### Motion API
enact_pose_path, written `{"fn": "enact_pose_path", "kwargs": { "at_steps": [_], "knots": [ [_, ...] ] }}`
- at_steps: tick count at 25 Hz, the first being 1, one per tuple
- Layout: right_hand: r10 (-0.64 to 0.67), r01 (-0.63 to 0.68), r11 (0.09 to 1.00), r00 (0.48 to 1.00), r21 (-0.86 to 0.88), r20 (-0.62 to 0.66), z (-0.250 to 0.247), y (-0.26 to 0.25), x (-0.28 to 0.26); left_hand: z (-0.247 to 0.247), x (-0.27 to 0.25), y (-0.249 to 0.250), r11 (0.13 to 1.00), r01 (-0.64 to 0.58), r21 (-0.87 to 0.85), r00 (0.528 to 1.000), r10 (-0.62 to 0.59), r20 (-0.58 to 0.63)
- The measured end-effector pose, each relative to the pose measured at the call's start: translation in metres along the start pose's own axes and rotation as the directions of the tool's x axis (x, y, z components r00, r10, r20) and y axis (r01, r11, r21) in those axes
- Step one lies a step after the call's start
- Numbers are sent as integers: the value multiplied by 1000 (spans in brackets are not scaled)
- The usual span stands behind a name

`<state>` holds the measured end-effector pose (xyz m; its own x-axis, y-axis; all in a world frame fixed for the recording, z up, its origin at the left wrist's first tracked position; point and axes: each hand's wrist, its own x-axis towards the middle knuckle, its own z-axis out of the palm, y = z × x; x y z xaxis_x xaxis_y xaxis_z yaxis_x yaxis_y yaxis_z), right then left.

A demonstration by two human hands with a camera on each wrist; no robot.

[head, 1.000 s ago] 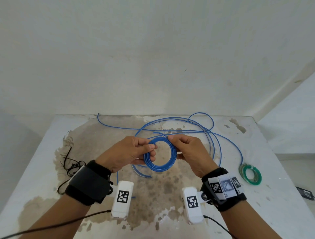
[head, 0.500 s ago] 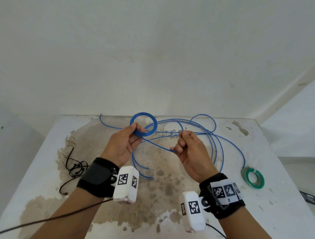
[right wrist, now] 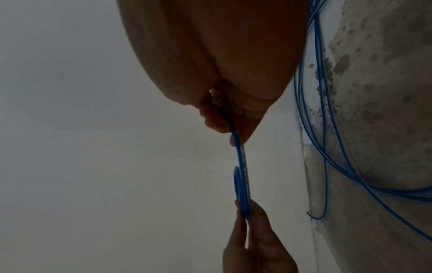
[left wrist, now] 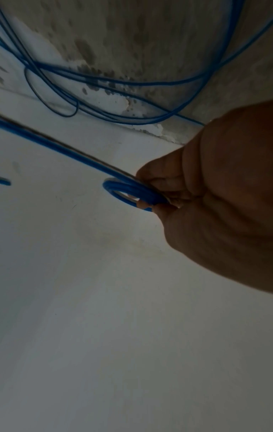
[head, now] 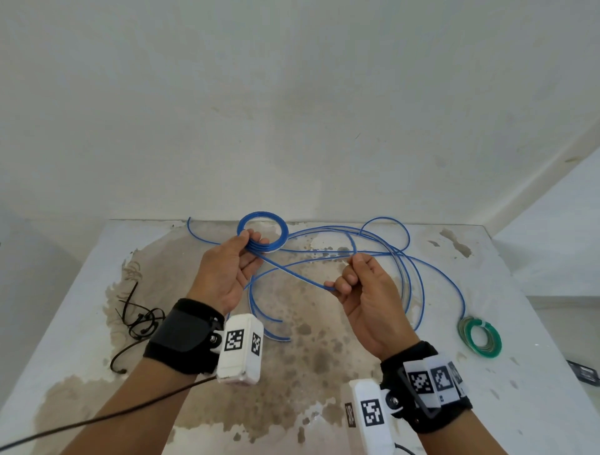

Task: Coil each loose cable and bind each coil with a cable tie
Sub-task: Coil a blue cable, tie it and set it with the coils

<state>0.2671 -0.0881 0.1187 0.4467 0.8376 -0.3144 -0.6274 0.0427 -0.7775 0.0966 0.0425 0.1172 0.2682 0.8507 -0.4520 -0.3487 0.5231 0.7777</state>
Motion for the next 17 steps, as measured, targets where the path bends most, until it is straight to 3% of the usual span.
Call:
{"fn": "enact_pose_path", "kwargs": {
  "at_steps": [4,9,12,17],
  "knots": [
    [-7,7,999,1000,32,-16,-4,-9,4,-7,-2,-1,1000,21,-5,999,-21,46],
    [13,-11,1000,998,-29,66,11,2,-10,-1,7,9,989,-11,-148,999,5,-37],
    [-4,6,999,997,-32,72,13,3,-13,-1,10,11,990,-35,-135,998,27,-58],
    [-79,78,997,996,-27,-33,-4,-15,11,-7,-8,9,985,-36,168,980,2,199]
  ]
}}
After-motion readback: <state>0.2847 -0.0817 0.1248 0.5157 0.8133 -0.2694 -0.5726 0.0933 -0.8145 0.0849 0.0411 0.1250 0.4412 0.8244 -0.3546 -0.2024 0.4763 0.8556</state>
